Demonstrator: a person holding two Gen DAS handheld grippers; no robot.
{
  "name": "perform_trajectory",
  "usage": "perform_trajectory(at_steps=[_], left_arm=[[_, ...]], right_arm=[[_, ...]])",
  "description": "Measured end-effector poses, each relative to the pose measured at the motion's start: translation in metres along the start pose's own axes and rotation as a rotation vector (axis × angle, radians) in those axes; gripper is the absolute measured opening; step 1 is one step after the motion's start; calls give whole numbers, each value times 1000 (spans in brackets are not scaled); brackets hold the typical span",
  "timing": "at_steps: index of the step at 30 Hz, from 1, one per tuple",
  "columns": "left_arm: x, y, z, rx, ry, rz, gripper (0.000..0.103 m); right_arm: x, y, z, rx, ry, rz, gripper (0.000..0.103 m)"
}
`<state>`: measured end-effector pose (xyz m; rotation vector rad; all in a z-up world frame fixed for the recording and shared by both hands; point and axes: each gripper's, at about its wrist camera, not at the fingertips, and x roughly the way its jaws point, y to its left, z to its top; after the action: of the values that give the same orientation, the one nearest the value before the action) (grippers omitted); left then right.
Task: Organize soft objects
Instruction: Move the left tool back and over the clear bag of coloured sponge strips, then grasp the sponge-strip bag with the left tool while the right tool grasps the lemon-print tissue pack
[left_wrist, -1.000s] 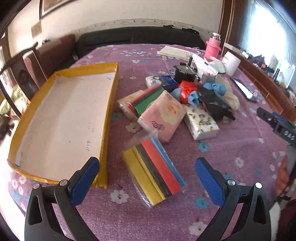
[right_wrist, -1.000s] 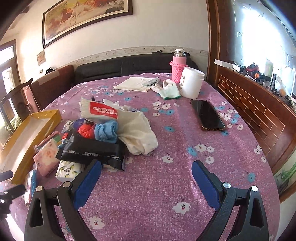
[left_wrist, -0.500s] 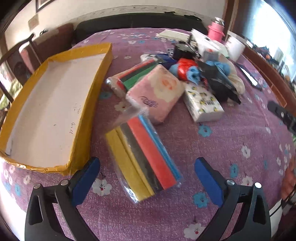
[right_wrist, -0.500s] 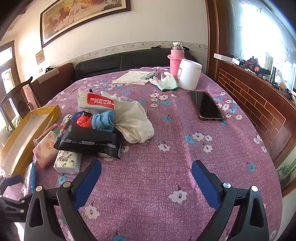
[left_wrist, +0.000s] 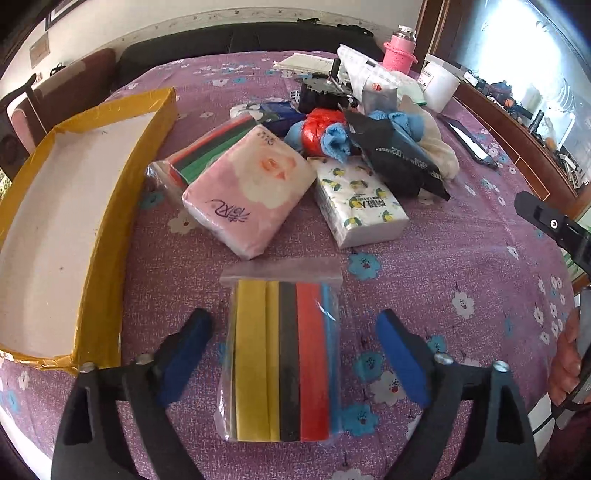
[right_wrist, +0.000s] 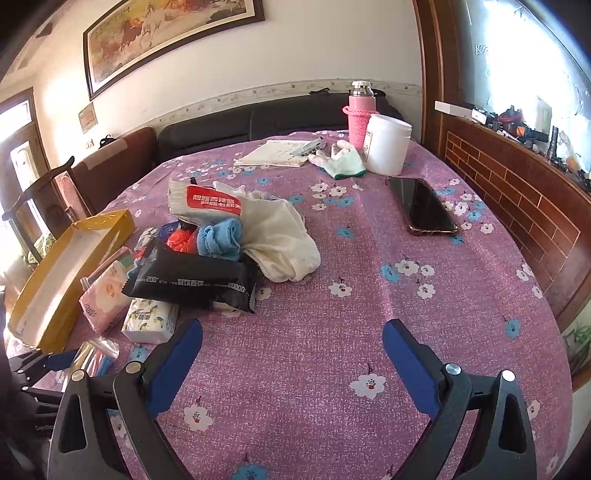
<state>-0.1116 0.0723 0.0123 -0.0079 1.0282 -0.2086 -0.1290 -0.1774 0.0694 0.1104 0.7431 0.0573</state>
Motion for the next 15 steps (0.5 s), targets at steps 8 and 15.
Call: perform_trajectory(at_steps=[8, 15], left_arm=[[3, -11, -7, 41, -10, 30, 103], [7, -18, -7, 64, 0, 90, 103]], right_arm=[[-2, -18, 7, 31, 24, -13, 100], [-2, -1, 19, -54, 25, -20, 100]])
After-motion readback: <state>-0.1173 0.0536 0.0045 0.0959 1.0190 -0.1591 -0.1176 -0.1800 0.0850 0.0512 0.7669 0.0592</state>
